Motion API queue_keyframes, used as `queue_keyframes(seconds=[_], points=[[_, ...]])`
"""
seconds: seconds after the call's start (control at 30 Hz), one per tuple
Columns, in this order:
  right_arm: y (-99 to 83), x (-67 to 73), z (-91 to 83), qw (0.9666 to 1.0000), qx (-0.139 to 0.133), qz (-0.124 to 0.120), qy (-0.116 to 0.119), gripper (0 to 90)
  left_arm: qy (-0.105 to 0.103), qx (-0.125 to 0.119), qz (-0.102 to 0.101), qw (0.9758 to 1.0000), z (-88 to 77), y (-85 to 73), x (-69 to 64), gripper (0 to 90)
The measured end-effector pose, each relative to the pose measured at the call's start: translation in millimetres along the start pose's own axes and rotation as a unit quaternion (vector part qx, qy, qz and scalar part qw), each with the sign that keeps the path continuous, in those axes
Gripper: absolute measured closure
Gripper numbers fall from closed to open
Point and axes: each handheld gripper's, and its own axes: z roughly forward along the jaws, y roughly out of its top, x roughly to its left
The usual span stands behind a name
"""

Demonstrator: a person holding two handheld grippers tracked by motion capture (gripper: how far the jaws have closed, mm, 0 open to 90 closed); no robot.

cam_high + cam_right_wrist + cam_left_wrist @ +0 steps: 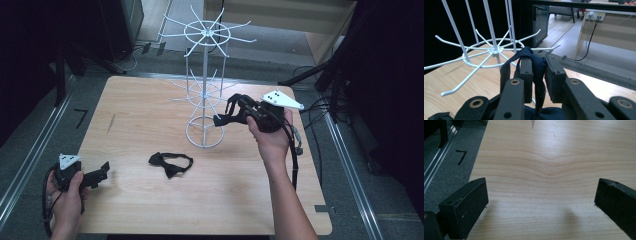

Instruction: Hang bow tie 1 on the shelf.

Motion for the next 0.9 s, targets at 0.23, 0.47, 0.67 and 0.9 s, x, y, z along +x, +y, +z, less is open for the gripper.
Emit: queue_keyframes(seconds=[0.23, 0.47, 0.67, 0.9], points=[[-0.7, -0.9, -1.8, 1.0000, -0.006, 0.003, -0.002, 77.5, 0.002, 0.000, 0.000, 1.0000, -0.3, -0.1, 1.0, 0.0], [-3.5, -7.4, -9.2, 0.9998, -0.012, 0.013, -0.012, 76.6, 0.002, -0.001, 0.001, 1.0000, -0.5, -0.1, 0.6, 0.0], [-6.0, -15.6, -13.5, 0.9995, -0.010, 0.017, -0.025, 76.9, 0.003, -0.001, 0.002, 1.0000, -0.5, -0.2, 0.5, 0.0], [-6.6, -19.9, -12.7, 0.9997, -0.009, 0.013, -0.020, 77.2, 0.003, 0.000, 0.002, 1.0000, -0.4, -0.1, 0.3, 0.0]])
